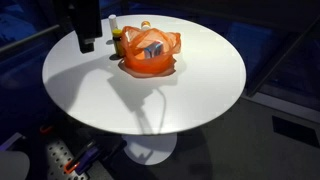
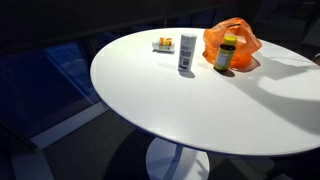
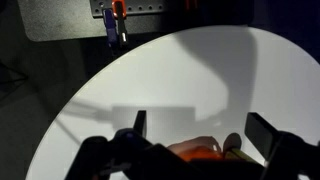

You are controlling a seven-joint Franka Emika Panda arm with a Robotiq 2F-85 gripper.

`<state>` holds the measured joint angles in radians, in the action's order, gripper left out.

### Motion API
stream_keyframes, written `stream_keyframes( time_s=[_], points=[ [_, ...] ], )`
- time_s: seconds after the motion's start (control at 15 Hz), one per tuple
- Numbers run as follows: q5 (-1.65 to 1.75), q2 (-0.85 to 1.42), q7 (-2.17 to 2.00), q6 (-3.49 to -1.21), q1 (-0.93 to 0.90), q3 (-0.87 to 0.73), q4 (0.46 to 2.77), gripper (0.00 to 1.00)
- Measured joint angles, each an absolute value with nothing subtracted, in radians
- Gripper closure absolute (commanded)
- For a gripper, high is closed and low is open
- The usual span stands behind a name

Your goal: Put the yellow and black container in the orange plastic bag

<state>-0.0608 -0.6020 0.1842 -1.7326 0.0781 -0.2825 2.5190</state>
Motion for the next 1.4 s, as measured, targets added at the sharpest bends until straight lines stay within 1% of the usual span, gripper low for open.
stream_keyframes(
  time_s=[0.6, 1.0, 1.4],
  points=[
    [-0.063, -0.598, 0.182, -1.752, 0.083, -0.259, 2.515, 0.0],
    [-0.063, -0.566, 0.164, -1.829, 0.074, -0.179, 2.476, 0.0],
    [-0.068, -0.456, 0.097, -1.896, 0.044, -0.101, 2.382, 0.0]
  ],
)
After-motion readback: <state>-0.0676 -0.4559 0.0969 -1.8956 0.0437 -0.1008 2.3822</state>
